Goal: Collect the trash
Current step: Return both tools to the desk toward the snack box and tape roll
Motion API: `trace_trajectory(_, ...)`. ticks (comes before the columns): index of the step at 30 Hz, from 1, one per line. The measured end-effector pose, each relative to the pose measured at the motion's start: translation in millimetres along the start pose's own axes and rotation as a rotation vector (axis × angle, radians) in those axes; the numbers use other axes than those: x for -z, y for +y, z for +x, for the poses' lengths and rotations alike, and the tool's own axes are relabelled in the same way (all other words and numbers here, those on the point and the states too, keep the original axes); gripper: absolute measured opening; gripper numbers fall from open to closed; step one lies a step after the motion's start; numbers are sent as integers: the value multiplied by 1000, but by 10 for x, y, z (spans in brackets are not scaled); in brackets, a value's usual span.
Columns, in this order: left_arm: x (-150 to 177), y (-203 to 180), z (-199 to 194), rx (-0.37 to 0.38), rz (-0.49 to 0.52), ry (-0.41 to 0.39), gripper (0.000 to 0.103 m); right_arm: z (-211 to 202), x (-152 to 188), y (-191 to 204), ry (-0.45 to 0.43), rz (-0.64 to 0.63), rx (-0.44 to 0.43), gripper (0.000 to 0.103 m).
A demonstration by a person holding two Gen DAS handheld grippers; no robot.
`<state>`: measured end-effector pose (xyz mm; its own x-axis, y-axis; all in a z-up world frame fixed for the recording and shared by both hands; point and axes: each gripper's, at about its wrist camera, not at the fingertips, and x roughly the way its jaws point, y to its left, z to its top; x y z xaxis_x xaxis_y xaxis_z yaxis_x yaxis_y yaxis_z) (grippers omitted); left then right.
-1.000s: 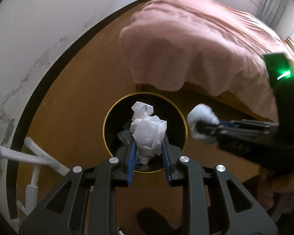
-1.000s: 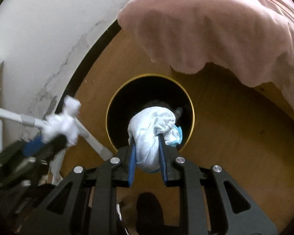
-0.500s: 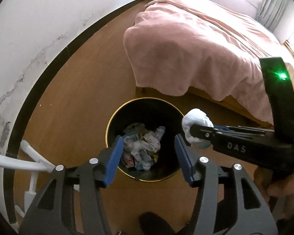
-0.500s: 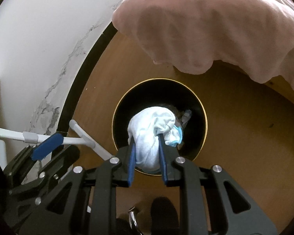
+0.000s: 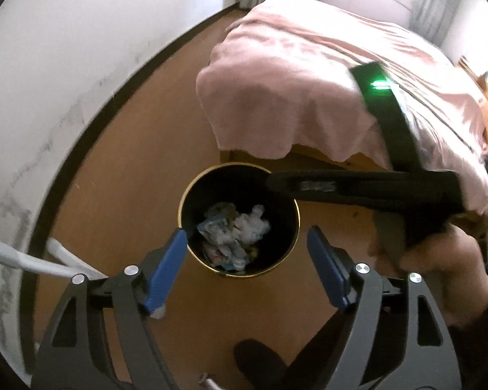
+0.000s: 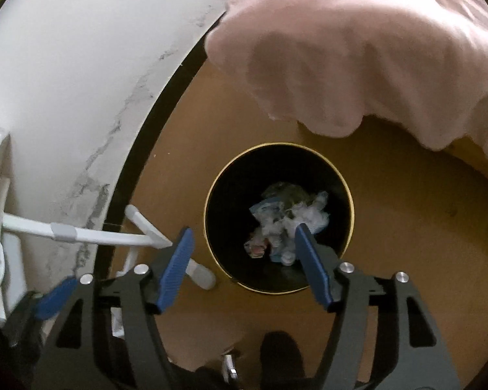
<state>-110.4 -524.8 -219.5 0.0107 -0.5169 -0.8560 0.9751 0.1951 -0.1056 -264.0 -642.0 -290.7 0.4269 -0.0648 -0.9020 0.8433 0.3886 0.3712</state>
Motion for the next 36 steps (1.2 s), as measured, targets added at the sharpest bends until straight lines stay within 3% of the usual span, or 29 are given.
trace_trajectory(4, -21, -204, -571, -7, 44, -56, 75, -345, -15, 89, -19, -32, 12, 63)
trace_trajectory(8, -75, -310, -1309, -37, 69, -161, 85, -929, -33, 247, -95, -59, 25, 65)
trace_trajectory(11, -74, -185, -1894, -86, 24, -229, 92, -1422, -41, 507, -167, -107, 6, 70)
trace_trajectory(15, 118, 336, -2531, -233, -30, -305, 94, -2009, 16, 1112, -264, -239, -47, 75)
trace_trajectory(19, 483, 1231, -2931, -421, -190, -278, 94, -2284, 227, 2014, -307, -430, -122, 79)
trace_trajectory(24, 1161, 2317, -3414, -602, -465, -245, 94, -2208, 630, 3230, -257, -694, -225, 86)
trace_trajectory(28, 1755, 2874, -3755, -672, -664, -247, 94, -1910, 1086, 4199, -162, -868, -281, 86)
trace_trajectory(33, 2300, 3132, -3917, -708, -791, -241, 94, -1478, 1634, 5133, -34, -1018, -318, 86)
trace_trajectory(36, 2564, 3183, -4002, -688, -842, -249, 94, -1259, 1850, 5539, -40, -1068, -271, 86)
